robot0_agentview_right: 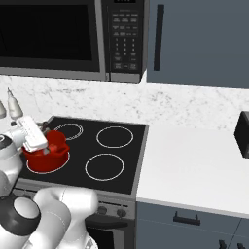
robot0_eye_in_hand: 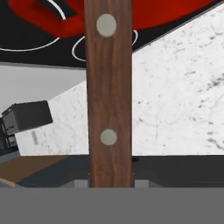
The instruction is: Put the sweet potato and tomato in the pot. Retrieve the spatula and lightly stir the vegetables in the pot.
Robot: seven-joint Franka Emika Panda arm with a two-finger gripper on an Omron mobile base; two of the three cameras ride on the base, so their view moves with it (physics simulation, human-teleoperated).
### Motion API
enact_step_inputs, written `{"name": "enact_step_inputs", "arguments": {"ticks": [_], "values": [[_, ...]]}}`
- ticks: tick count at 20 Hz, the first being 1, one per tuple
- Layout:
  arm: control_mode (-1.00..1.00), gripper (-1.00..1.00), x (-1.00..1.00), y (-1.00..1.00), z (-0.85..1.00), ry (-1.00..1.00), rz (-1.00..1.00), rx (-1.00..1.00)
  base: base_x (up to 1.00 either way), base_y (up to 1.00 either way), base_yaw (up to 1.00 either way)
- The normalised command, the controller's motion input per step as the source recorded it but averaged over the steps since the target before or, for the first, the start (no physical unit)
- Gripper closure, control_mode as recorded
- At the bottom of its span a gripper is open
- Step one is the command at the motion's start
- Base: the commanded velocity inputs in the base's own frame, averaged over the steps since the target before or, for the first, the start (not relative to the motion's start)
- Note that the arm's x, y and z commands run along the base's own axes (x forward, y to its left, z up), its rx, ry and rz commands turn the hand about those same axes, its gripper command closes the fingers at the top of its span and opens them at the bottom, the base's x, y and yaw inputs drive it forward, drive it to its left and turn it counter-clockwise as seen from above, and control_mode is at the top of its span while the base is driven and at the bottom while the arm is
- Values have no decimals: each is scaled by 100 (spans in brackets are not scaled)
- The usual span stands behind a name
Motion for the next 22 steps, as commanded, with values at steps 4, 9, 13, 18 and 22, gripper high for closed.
{"name": "enact_step_inputs", "arguments": {"ticks": [4,9,13,18,22], "values": [[-100,100,1,0,-5,1,0,-13,0,0,0],[-100,100,24,0,-84,19,0,-7,0,0,0],[-100,100,26,6,-86,12,0,0,0,0,0],[-100,100,26,40,-37,1,-3,6,0,0,0],[-100,100,6,45,22,0,-8,10,0,0,0]]}}
